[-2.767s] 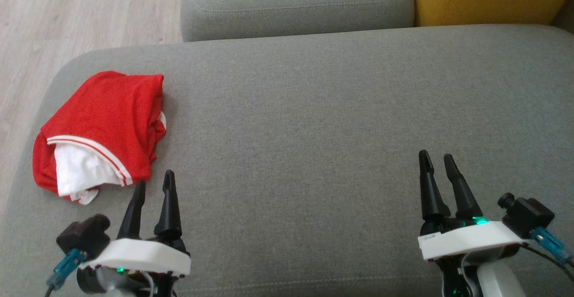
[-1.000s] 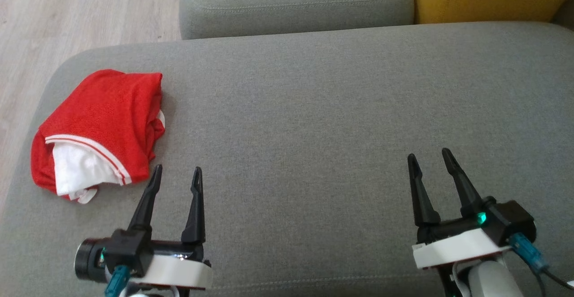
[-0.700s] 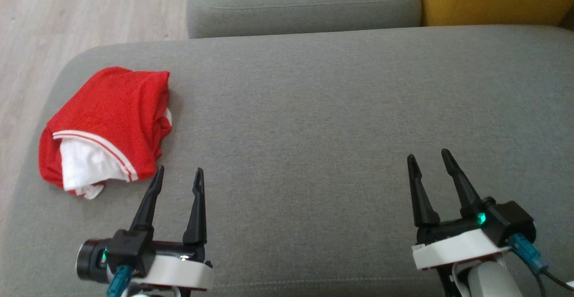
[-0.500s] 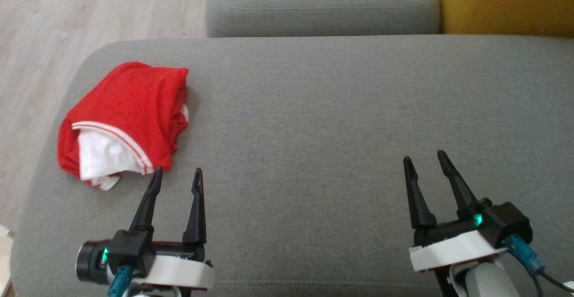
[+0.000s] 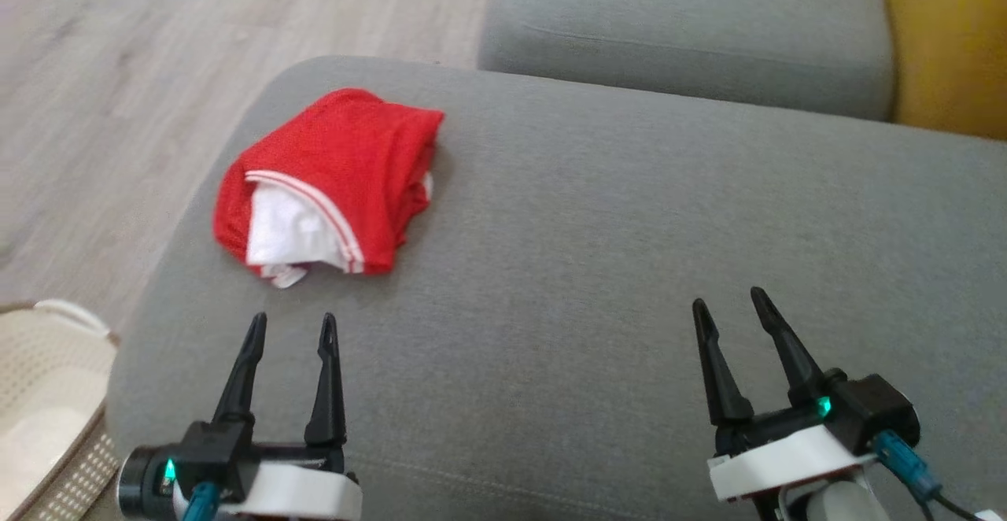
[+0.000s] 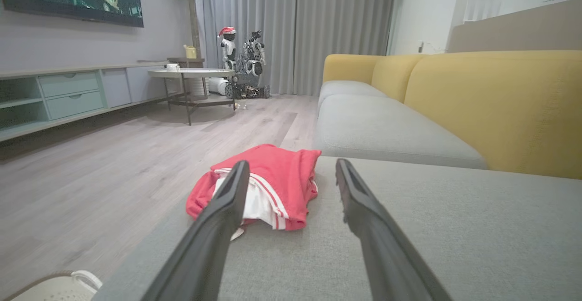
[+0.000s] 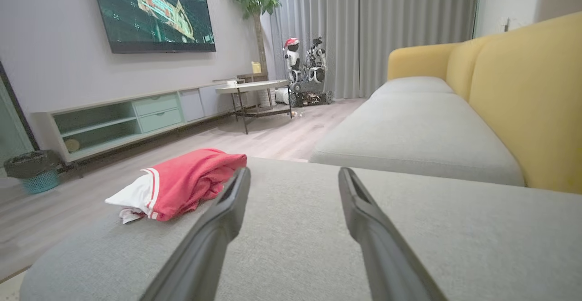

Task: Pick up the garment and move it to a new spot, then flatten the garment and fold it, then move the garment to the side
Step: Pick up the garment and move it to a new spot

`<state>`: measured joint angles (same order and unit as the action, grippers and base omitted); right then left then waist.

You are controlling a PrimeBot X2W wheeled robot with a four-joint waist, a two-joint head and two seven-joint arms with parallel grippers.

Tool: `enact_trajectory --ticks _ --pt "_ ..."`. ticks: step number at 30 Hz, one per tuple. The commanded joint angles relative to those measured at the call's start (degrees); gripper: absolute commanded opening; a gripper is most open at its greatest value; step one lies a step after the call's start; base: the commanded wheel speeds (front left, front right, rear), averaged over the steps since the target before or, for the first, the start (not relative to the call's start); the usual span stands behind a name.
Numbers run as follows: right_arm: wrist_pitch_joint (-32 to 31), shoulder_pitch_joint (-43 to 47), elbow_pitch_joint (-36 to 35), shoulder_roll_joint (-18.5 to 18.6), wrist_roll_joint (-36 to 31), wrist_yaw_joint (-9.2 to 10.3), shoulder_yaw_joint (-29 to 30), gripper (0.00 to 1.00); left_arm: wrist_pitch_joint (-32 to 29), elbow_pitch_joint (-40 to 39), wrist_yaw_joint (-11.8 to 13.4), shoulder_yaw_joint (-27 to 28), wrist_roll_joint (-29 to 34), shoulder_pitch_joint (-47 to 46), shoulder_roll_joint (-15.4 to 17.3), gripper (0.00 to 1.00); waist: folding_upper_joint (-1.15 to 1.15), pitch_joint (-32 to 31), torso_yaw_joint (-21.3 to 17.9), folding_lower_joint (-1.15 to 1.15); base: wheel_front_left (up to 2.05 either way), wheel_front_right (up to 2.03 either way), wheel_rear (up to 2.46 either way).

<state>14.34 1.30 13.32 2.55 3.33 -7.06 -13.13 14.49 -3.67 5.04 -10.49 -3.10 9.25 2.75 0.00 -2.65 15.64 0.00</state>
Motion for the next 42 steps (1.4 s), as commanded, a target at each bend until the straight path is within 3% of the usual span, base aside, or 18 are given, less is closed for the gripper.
enact_trajectory --ticks 1,11,18,24,29,32,36,42 --pt "0.66 -0.73 -1.78 0.32 0.43 -0.43 -1.56 1.0 0.51 -2.07 0.05 1.9 0.34 -1.53 0.13 1.0 0.0 -0.39 2.56 0.0 0.0 0.0 0.0" --pt "0.66 -0.17 -1.58 0.32 0.12 -0.43 -1.96 1.0 0.51 -2.27 -0.11 2.84 0.6 -0.91 0.13 1.0 0.0 -0.21 6.99 0.0 0.0 0.0 0.0" --pt "0.66 -1.06 -1.56 0.32 -0.55 -0.43 -2.31 1.0 0.51 -3.12 0.21 4.6 0.23 -1.61 0.13 1.0 0.0 1.7 7.07 0.0 0.0 0.0 0.0" --pt "0.66 -3.53 -1.85 0.32 -1.78 -0.43 -2.8 1.0 0.51 -5.74 -0.92 8.85 1.01 -8.67 1.45 1.0 0.0 6.63 5.04 0.0 0.0 0.0 0.0" --pt "0.66 -6.7 -2.99 0.32 -4.33 -0.43 -1.97 1.0 0.51 -5.2 -3.93 11.59 0.71 -19.58 4.27 1.0 0.0 12.99 3.68 0.0 0.0 0.0 0.0" --pt "0.66 -8.39 -3.18 0.32 -6.2 -0.43 -1.56 1.0 0.51 -0.33 -6.72 12.75 -0.26 -26.55 6.34 1.0 0.0 16.14 2.95 0.0 0.0 0.0 0.0" --pt "0.66 -10.0 -3.67 0.32 -8.57 -0.43 -0.41 1.0 0.51 12.31 -10.59 12.43 -2.81 -36.5 9.28 1.0 0.0 19.68 2.39 0.0 0.0 0.0 0.0" --pt "0.66 -11.37 -5.3 0.61 -11.04 -0.43 2.06 1.0 -8.3 31.08 -12.43 7.23 -9.89 -52.07 11.81 1.0 0.0 24.43 2.46 0.0 0.0 0.0 0.0"
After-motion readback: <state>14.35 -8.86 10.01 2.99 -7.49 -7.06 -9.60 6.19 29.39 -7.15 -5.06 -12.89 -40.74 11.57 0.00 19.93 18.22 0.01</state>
